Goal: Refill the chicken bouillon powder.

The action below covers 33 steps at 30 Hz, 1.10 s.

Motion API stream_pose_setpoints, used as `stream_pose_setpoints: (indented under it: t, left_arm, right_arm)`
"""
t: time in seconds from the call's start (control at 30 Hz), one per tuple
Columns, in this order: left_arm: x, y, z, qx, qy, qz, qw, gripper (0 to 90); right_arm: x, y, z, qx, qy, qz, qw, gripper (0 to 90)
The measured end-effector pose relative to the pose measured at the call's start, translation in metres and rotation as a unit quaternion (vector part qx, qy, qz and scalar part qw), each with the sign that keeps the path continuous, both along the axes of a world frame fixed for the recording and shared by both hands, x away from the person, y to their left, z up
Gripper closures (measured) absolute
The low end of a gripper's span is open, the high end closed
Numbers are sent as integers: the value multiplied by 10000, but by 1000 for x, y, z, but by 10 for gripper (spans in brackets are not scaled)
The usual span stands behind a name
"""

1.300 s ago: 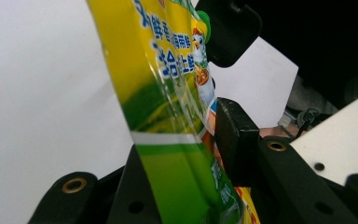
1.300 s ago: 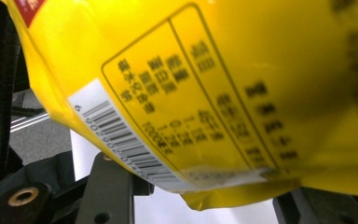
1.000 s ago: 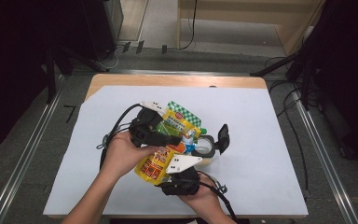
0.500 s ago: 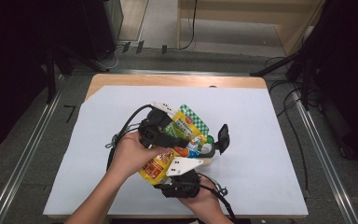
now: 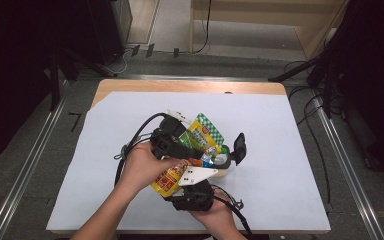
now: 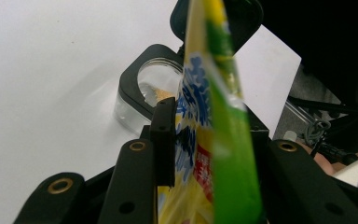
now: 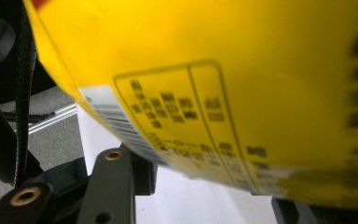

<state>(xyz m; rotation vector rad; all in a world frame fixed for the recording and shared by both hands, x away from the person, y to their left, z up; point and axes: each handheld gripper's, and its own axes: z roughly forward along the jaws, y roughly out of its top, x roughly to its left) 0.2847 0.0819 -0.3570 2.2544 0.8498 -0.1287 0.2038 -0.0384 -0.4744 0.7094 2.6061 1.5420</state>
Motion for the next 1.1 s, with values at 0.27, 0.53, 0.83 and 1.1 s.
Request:
stream_pose_setpoints:
  t: [0.27,0.53,0.83,1.1]
  left_arm:
    - [4,-2,-5,-48,154,29,9999,637]
    - [8,-9,-12,133,168,48,9998,613]
    - [12,-12,-17,143,243,58,9996,625]
    - [17,-16,-17,132,366,81,9992,629]
  right_arm:
    - [-1,1,-1,-107,-61,-49,9999,539]
    - [2,3,-4,-182,130,-159,9996,508]
    - [3,3,-7,-219,207,-239,9993,532]
    - [3,0,-4,-120,331,-197,9992,545]
